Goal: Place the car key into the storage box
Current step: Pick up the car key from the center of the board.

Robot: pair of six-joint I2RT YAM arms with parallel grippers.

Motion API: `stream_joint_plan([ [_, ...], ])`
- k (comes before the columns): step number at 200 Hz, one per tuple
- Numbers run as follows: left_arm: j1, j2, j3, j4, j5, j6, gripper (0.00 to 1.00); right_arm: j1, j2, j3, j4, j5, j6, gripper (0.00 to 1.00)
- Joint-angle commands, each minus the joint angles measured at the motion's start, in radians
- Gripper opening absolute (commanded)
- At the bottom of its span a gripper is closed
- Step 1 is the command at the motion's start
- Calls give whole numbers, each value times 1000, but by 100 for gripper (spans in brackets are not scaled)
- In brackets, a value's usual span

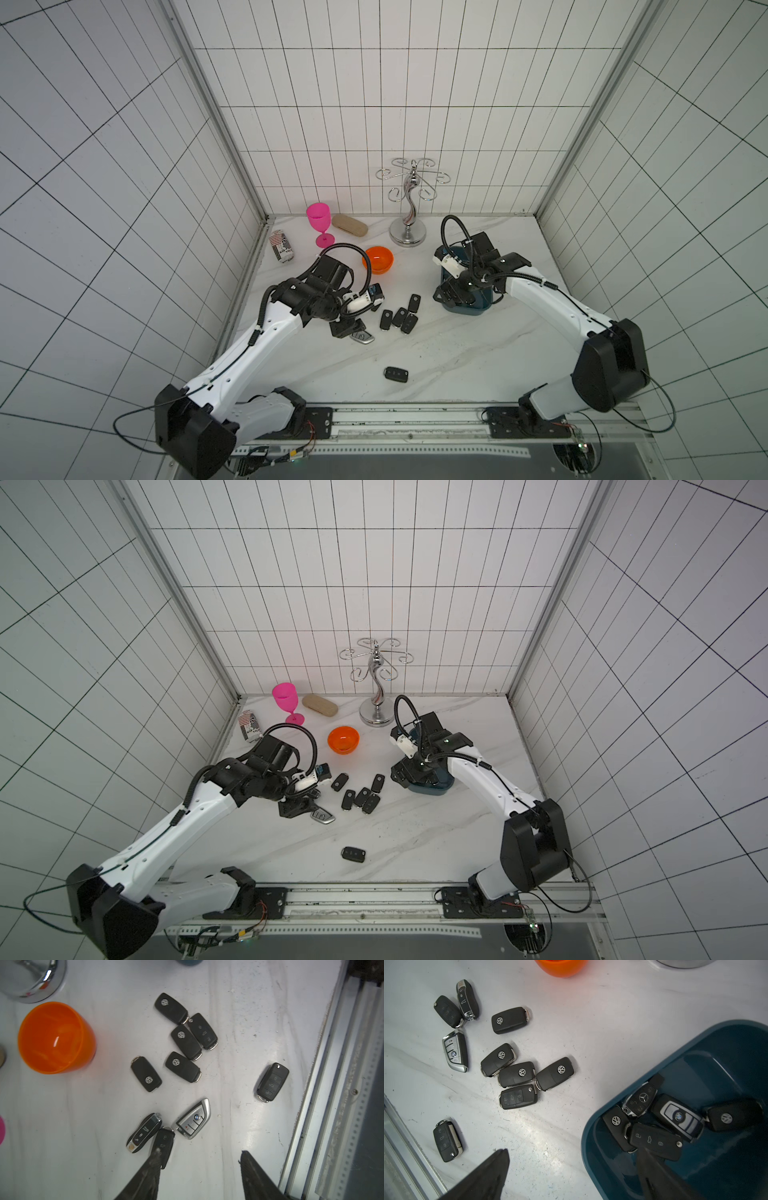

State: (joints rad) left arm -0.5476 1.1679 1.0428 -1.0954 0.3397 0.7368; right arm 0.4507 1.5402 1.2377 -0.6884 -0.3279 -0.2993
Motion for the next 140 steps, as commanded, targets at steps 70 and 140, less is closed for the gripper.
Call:
stream_joint_plan([
  [70,-361,97,-65,65,-46,81,67,83,273,301,-111,-50,-41,99],
  [140,-485,221,-124,254,-118,21,78,81,336,359,-81,-36,-1,98],
])
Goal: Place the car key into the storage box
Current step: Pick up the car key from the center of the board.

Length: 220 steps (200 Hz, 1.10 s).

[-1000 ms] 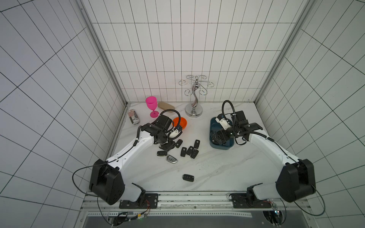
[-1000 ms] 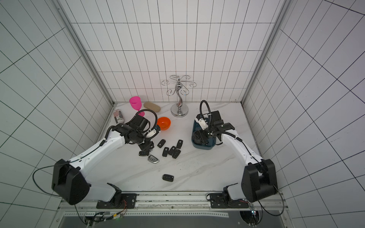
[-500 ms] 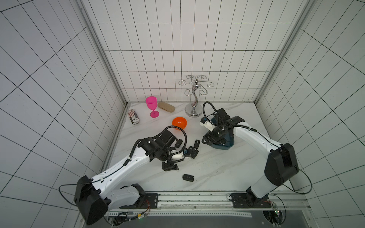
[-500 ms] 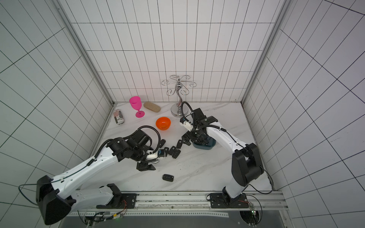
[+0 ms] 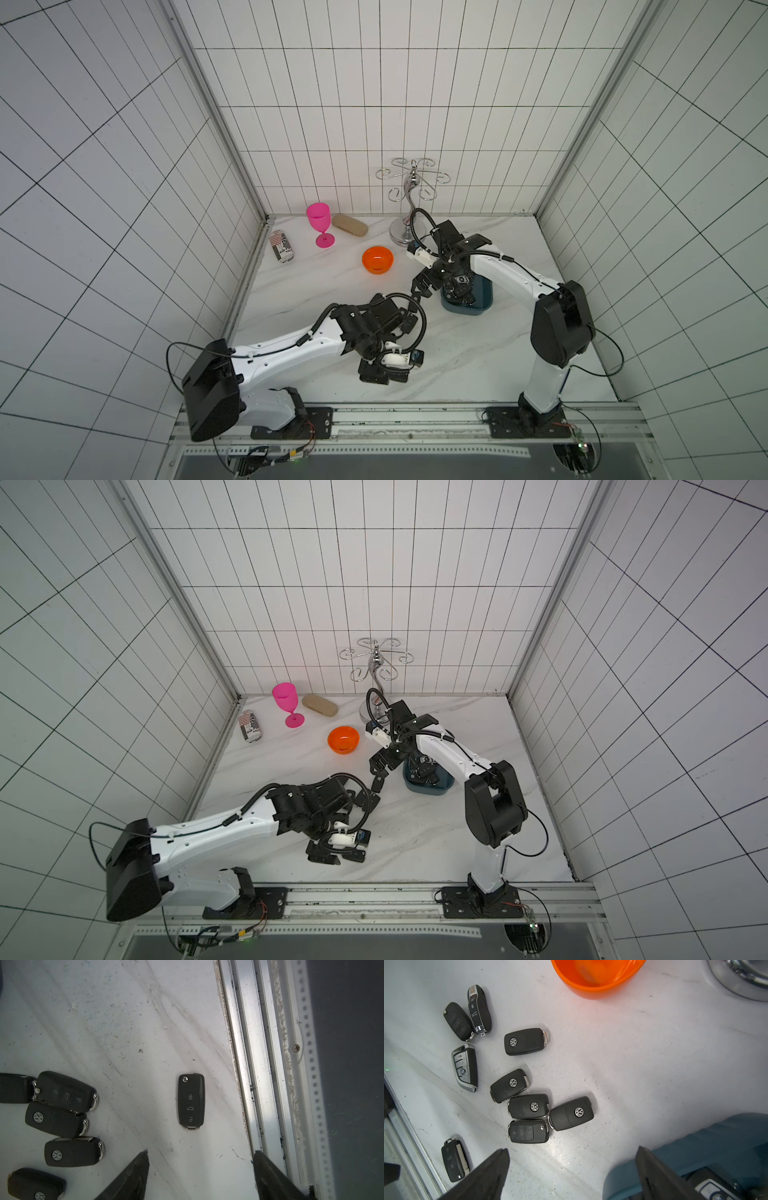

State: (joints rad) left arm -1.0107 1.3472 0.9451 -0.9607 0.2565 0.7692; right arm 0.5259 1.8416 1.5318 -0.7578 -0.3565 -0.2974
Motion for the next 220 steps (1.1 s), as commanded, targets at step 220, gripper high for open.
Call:
stream_joint_plan([
  [220,-32,226,-139,319,-22,9,60,-50,104,133,-10,-37,37,99],
])
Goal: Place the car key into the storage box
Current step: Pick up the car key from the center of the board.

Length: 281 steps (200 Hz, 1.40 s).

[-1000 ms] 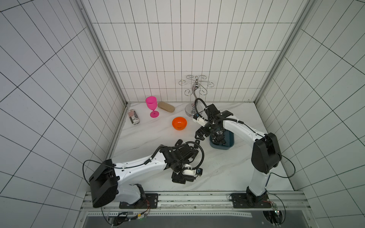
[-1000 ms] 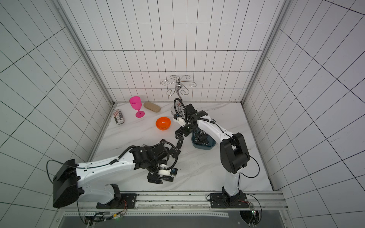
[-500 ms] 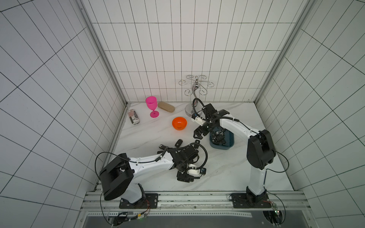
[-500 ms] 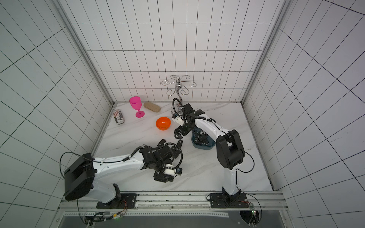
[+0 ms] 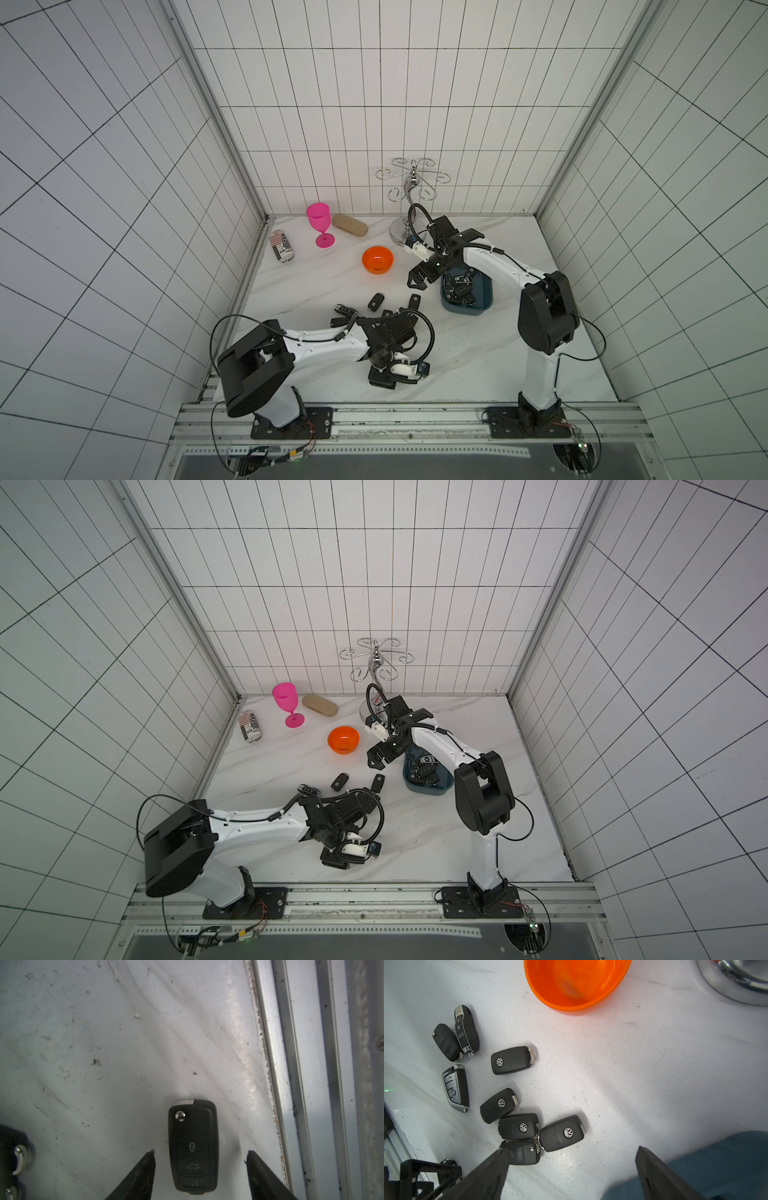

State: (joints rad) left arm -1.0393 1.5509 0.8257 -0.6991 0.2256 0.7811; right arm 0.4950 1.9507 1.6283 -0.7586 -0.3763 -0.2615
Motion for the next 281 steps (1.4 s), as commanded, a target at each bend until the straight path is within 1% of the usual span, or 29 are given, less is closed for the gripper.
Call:
stream_joint_plan([
  [1,-4,22,-20,58,8,-2,59,-19,-6,36,-9,-18,1,99],
  [8,-6,28,-19,64,-4,-12,53,-23,-13,30,-9,-15,2,99],
  [26,-7,36,-14,75,-18,-25,48,-33,-30,19,-4,-15,2,99],
  [29,-6,37,-14,77,-19,-26,45,-36,-34,17,-3,-14,2,99],
  [49,-6,29,-8,82,-13,-40,42,-50,-55,8,-5,-13,4,99],
  [52,-7,25,-7,82,-10,-42,38,-52,-59,7,-5,-14,4,99],
  [61,-6,18,-2,84,-3,-50,31,-62,-70,3,-6,-12,2,99],
  [80,-6,-2,12,92,-12,-64,29,-88,-98,12,-13,-8,0,99],
  [94,-6,-29,22,109,-31,-73,24,-129,-113,49,-43,-22,5,99],
  [107,2,-61,40,136,-56,-87,24,-203,-127,93,-71,-100,42,99],
  [116,19,-68,79,134,-58,-97,24,-250,-133,117,-101,-149,54,99],
  [133,89,-57,171,121,-25,-135,26,-310,-170,105,-123,-245,72,99],
  [150,174,-43,247,121,60,-162,28,-344,-210,44,-107,-378,122,98],
  [161,216,-18,297,125,86,-177,28,-345,-237,-15,-67,-435,159,99],
  [175,247,16,350,140,95,-181,28,-346,-300,-132,66,-497,254,99],
  [190,271,50,393,185,83,-208,27,-345,-358,-221,161,-506,319,99],
  [207,290,95,457,216,93,-235,27,-352,-405,-267,209,-497,359,99],
  [236,297,184,563,278,89,-291,26,-370,-446,-319,287,-545,441,98],
  [251,296,231,628,298,67,-315,26,-372,-460,-340,312,-546,464,99],
  [281,297,299,723,312,15,-321,25,-381,-470,-360,327,-545,485,99],
])
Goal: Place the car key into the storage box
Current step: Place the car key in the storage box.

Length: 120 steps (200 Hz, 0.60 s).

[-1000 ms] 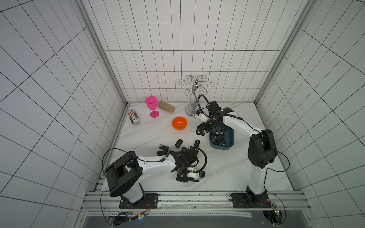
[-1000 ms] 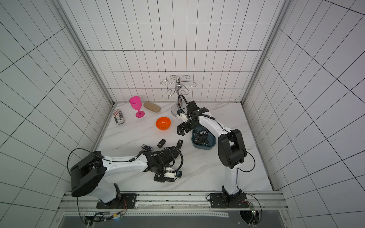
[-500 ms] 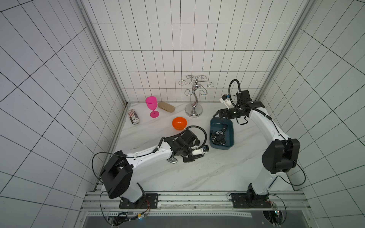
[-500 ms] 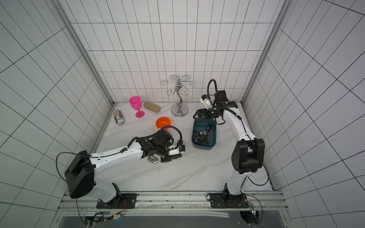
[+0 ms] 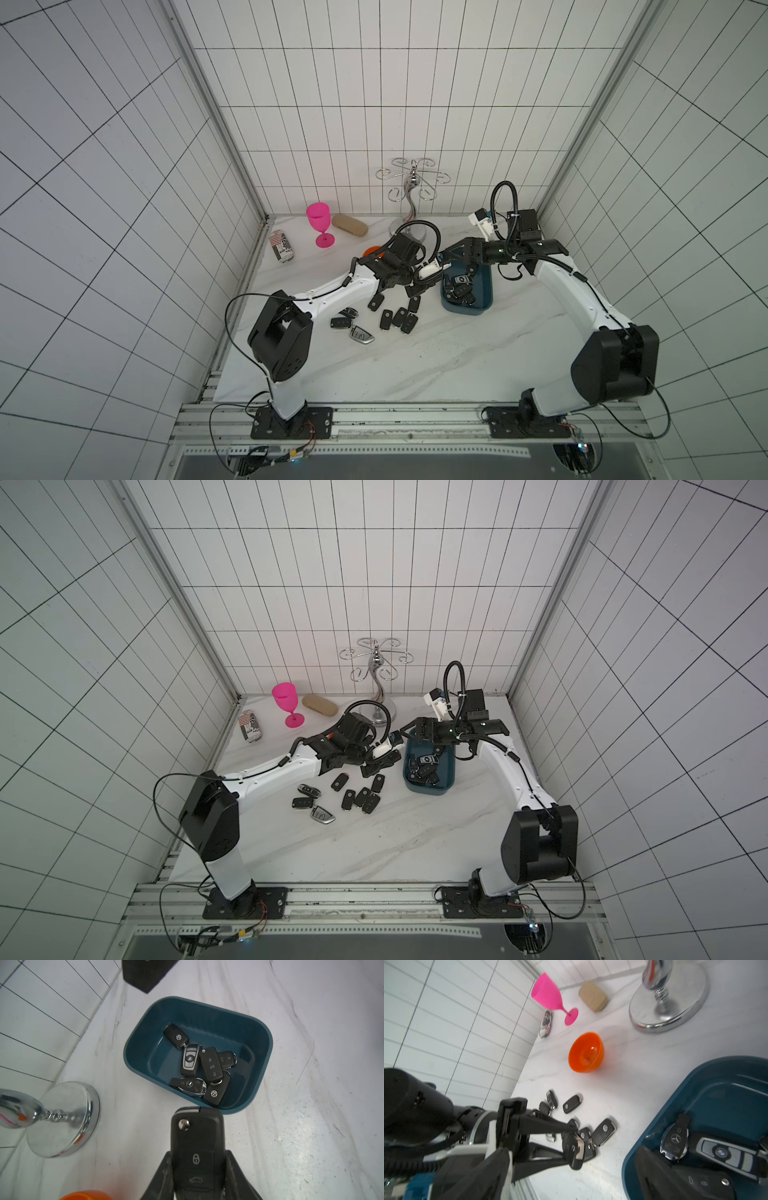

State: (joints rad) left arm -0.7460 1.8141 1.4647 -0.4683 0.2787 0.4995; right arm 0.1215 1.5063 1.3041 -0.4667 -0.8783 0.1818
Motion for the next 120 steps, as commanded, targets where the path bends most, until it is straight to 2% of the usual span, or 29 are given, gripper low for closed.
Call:
stream_joint_plan([
  [1,4,38,88,82,-38,-40,25,-8,-25,-35,36,-43,42,98],
  [40,2,56,135,56,-11,-40,26,-13,-6,-47,62,-44,68,98],
  [120,-4,-23,73,64,-45,-25,25,-33,35,-66,131,-48,145,100],
])
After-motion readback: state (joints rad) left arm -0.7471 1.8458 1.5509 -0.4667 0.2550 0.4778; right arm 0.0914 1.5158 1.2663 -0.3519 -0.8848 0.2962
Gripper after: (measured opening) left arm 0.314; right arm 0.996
